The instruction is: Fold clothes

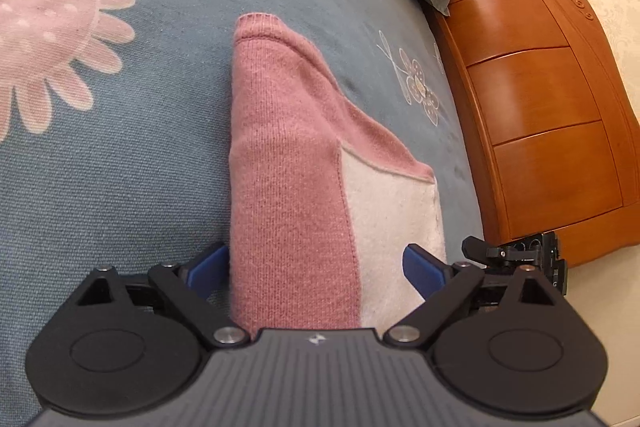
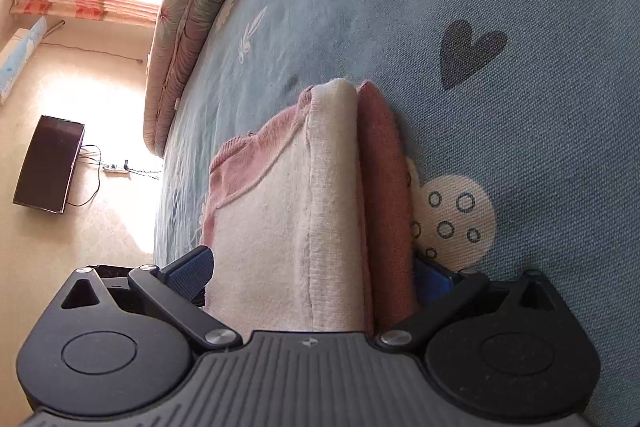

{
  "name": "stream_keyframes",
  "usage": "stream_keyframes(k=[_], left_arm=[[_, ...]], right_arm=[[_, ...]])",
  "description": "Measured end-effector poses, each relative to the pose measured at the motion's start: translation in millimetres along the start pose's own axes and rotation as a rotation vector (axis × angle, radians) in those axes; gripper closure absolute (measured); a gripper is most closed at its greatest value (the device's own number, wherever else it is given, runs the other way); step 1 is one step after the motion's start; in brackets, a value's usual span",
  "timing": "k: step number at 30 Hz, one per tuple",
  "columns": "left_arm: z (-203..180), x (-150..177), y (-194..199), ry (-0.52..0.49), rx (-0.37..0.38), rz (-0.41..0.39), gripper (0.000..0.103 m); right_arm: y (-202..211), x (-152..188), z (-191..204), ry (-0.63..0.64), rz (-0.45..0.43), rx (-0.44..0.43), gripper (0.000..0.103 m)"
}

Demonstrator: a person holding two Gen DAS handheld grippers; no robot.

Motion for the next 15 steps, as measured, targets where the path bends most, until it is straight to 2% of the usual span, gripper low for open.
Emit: stream_keyframes(k=[2,8,12,15], left_arm=[[0.0,1.9,-0.7,-0.003,0.007,-0.004,0.008],[6.9,10.8,5.2,0.02,0.037,-0.001,0.008],[7.2,15.5,6.7,-0.004,0.049,0.024,0.008],[5.8,6.8,1.7,0.004,0.058,0.029,0.008]], right_arm=[[0.8,1.0,-0.6,-0.005,-0.005,-0.013,0.0],[-2.5,23.7,12.3,0.147,-0.043,0.026,0.0],[2.2,30.6,7.4,0.087,-0.058,0.014,0.0],[2.7,21.5,3.8,0.052,-0.052,-0.007,0.0]])
Point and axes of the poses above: each gripper's, at about its wrist camera, not at the fingertips, and y roughly against the way its jaws point, z to its left, x to its underside, the point moved 1 cm from there along -y, roughly the way its jaws point, and after that the axes turned 7 degrees about -x, right-handed, at the moved point
